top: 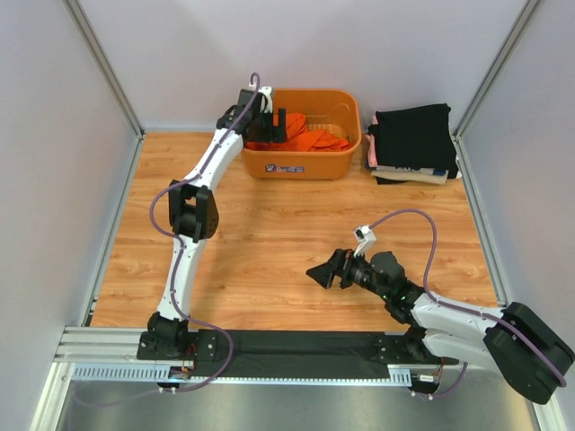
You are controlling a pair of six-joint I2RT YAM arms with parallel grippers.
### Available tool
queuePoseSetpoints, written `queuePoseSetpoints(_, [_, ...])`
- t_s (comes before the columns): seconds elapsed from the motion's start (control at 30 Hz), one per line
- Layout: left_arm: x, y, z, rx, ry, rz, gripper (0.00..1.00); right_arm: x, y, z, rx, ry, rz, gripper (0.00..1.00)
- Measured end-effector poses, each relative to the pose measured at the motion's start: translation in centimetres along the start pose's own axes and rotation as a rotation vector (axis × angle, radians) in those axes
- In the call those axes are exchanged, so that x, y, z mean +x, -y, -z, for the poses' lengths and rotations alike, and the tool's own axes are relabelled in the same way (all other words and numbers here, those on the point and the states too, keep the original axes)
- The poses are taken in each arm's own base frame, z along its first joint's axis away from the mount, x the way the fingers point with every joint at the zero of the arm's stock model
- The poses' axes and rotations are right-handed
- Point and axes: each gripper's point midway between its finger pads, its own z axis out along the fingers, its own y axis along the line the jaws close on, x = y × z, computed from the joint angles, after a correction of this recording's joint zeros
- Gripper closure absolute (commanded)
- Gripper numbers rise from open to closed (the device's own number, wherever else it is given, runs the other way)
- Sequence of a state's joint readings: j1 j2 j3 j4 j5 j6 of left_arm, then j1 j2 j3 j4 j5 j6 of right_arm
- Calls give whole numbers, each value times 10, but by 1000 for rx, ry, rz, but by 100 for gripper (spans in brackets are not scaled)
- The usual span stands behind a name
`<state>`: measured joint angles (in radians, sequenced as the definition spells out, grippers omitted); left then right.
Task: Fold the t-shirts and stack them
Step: Grab the tshirt from the pile
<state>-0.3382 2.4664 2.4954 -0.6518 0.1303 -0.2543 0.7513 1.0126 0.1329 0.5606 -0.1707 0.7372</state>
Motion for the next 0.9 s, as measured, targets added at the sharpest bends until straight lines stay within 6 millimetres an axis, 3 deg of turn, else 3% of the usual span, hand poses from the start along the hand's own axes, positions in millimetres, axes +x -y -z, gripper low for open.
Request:
queuePoseSetpoints(0.17, [54, -37, -60, -9, -77, 145, 12, 0, 0, -3, 5, -9, -1, 2])
queuePoseSetpoints(0.23, [52, -41, -67, 15, -57, 181, 15, -1, 0, -5, 5, -10, -2, 2])
queuePoseSetpoints(0.27, [45, -39, -67, 30, -38, 194, 24, -1, -1, -6, 5, -11, -2, 2])
queuePoseSetpoints(0.3, [38, -36, -68, 43, -14, 206, 53, -1, -1, -6, 6, -12, -2, 2])
queuePoseSetpoints(0.4, [32, -29, -73, 82, 17, 237, 100, -2, -1, -8, 9, -15, -3, 2])
queuePoseSetpoints(0.6, [18, -18, -74, 142, 60, 286, 100, -2, 0, -10, 12, -18, -4, 2])
queuePoseSetpoints(0.67, [4, -12, -65, 159, 88, 296, 100, -2, 0, -11, 13, -19, -4, 2])
queuePoseSetpoints(0.77, [-42, 5, -27, 194, 175, 292, 100, -2, 0, -11, 12, -18, -4, 2])
queuePoseSetpoints(0.83, [-82, 20, 12, 226, 261, 276, 100, -2, 0, -11, 12, -18, -4, 2])
queuePoseSetpoints(0.9, [-132, 40, 69, 270, 380, 245, 100, -2, 0, -11, 12, -18, -4, 2])
